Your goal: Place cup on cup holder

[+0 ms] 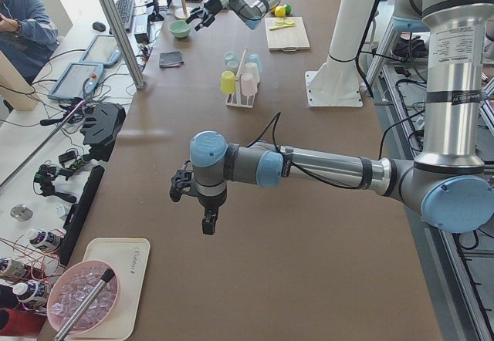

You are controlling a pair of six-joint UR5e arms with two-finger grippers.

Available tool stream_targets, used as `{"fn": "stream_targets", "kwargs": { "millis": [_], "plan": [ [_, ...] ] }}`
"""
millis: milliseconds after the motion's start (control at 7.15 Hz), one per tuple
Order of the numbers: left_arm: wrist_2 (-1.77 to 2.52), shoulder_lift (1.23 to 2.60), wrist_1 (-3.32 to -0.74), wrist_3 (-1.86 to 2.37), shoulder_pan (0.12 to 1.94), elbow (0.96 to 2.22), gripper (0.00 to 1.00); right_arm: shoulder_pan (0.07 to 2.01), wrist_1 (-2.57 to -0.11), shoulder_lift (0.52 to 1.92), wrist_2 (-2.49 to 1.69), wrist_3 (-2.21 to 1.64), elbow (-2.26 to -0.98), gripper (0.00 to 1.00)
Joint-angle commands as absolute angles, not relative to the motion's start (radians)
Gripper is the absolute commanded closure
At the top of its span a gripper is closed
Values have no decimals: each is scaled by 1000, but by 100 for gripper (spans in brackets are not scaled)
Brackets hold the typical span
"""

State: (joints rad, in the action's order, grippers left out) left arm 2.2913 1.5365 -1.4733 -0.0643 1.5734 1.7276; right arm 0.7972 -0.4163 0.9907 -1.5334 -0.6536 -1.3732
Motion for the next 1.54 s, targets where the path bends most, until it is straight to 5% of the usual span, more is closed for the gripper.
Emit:
{"fn": "stream_targets", "kwargs": {
  "millis": [0, 419, 839, 1398],
  "plan": [
    [2296, 1513, -1457, -84, 1613, 1730, 1, 801, -573, 1055, -1587, -670, -1382, 0],
    [2307, 1460, -1459, -78, 1651, 1723, 1, 882, -888, 1153, -1784, -748, -1535, 0],
    [2309, 1460, -1459, -74, 1649, 1715, 1, 969, -1460, 1195, -1952, -781, -1774, 0],
    [2301, 1453, -1453, -74, 1670, 1720, 1, 1145, -1531, 1472, -2071, -472, -1759, 0]
  ]
}}
